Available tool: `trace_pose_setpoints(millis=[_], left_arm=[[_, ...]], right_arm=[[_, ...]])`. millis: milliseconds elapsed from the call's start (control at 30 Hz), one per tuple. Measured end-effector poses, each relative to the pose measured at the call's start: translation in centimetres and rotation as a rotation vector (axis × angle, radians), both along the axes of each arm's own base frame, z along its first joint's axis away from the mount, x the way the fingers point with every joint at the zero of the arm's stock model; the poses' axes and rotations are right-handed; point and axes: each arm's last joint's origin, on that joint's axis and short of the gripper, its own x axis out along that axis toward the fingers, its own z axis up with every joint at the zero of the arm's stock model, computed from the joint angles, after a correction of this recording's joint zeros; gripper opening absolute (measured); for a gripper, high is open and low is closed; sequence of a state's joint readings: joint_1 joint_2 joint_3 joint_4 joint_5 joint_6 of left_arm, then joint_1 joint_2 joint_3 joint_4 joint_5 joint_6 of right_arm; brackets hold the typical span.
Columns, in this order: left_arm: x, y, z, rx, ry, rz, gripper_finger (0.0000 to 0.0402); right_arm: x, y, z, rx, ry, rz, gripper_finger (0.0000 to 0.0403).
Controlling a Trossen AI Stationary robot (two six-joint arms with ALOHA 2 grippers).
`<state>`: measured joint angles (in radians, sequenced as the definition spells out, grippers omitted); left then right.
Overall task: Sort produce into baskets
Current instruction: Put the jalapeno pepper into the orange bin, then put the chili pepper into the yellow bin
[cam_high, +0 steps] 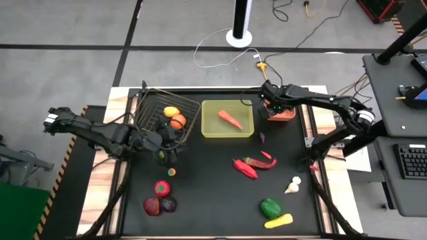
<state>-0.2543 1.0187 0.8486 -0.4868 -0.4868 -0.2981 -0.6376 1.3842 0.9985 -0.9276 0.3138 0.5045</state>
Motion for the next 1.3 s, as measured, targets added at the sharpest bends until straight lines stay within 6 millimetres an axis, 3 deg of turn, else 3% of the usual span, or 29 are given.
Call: trace_pose_setpoints(millis=[433,700,933,1300], left_arm=[[0.0,0.0,0.0,0.0,0.0,0.0,0.03],[0.0,0.0,0.0,0.0,0.0,0.0,0.03],[0.5,-0.1,-0.5,0.007,0.027,0.0,0.03],[1.4,-0.5,-1.6,-0.001,0.082,-0.022,0.03]], right_arm=[[0.1,0.0,0.3,-0.017,-0.025,0.008,0.017],[0.8,0.8,3.4,-0.065,-0.138,0.067,0.017],[2.8,3.8,5.4,-0.061,-0.232,0.222,0.0164],[5.2,9.7,5.8,-0.03,-0.256,0.462,0.0173]])
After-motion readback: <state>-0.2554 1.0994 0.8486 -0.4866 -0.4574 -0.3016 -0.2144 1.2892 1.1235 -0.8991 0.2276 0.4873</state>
